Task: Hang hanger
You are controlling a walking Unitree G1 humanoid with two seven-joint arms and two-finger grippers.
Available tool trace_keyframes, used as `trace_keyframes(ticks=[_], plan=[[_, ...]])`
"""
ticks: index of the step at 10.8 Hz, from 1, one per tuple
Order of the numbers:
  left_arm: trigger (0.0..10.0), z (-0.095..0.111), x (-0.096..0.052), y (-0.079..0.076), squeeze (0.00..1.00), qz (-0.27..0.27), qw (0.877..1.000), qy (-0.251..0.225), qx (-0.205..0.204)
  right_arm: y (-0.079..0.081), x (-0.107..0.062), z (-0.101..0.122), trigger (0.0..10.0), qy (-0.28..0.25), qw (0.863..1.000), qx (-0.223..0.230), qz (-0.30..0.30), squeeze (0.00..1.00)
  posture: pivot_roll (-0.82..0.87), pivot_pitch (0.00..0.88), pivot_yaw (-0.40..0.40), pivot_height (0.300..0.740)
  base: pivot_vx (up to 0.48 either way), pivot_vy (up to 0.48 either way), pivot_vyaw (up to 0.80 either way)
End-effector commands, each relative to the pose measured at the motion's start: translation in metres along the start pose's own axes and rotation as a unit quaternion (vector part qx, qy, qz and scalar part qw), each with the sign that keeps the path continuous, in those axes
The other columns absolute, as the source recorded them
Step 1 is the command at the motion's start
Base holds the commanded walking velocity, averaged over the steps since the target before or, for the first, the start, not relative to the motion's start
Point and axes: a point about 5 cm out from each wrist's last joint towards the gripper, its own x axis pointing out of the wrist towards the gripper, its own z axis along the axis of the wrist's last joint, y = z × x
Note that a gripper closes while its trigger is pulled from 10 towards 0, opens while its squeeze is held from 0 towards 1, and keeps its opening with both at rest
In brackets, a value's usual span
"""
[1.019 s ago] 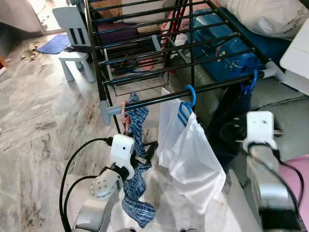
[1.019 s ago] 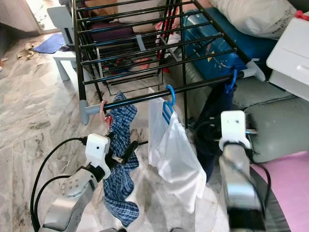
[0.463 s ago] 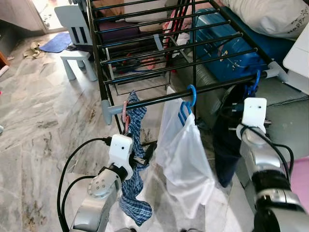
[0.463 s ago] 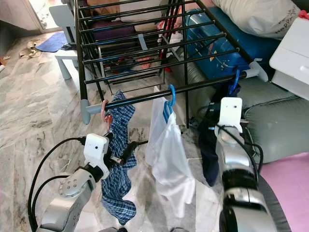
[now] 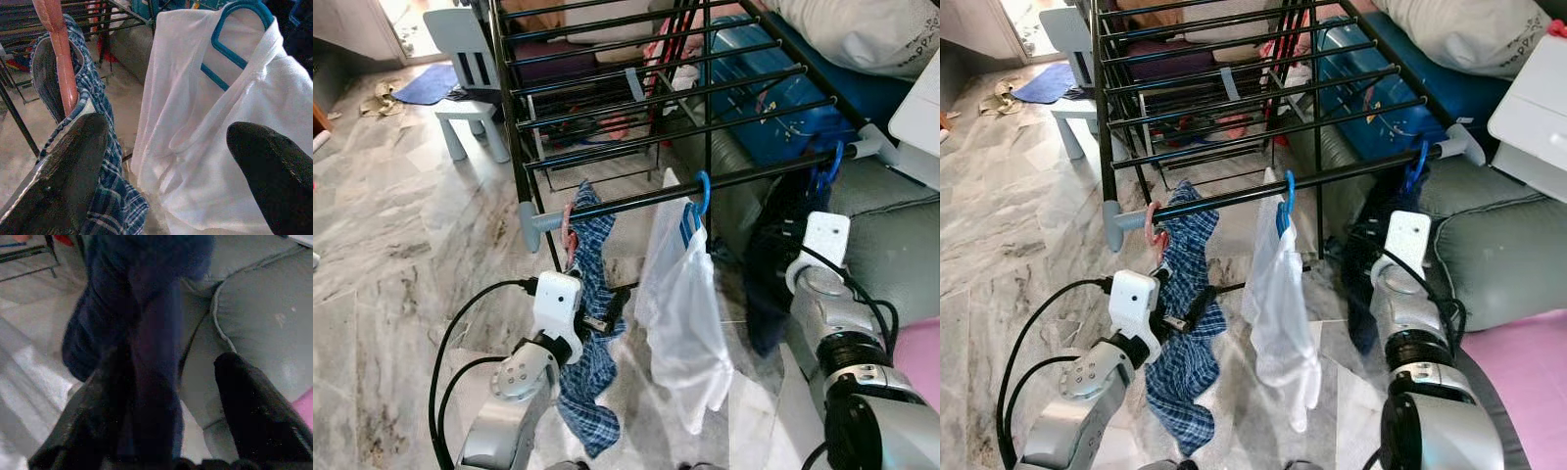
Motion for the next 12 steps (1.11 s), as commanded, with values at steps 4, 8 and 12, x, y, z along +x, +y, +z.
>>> trace_keyframes(ticks=[4,8,12], plan=[[10.0,-0.0010,0.0008,-0.0016,0.00,0.001,1.000,0.004,-0.002,-0.0076,0.0031,0.0049,0.0,-0.017,1.000,-0.011,-0.014,0.00,-0.04,0.134,0.035,0.740,0.000,0.000,0.00],[10.0,-0.0018,0.0026,-0.0024,0.00,0.004,1.000,0.004,-0.006,-0.0078,0.0036,0.0091,0.0,-0.045,0.998,-0.046,-0.003,0.00,-0.04,0.126,0.029,0.740,0.000,0.000,0.00],[10.0,-0.0021,0.0042,-0.0023,0.00,0.004,1.000,0.005,-0.004,-0.0085,0.0021,0.0086,0.0,-0.076,0.995,-0.065,0.010,0.00,-0.04,0.121,0.028,0.740,0.000,0.000,0.00]])
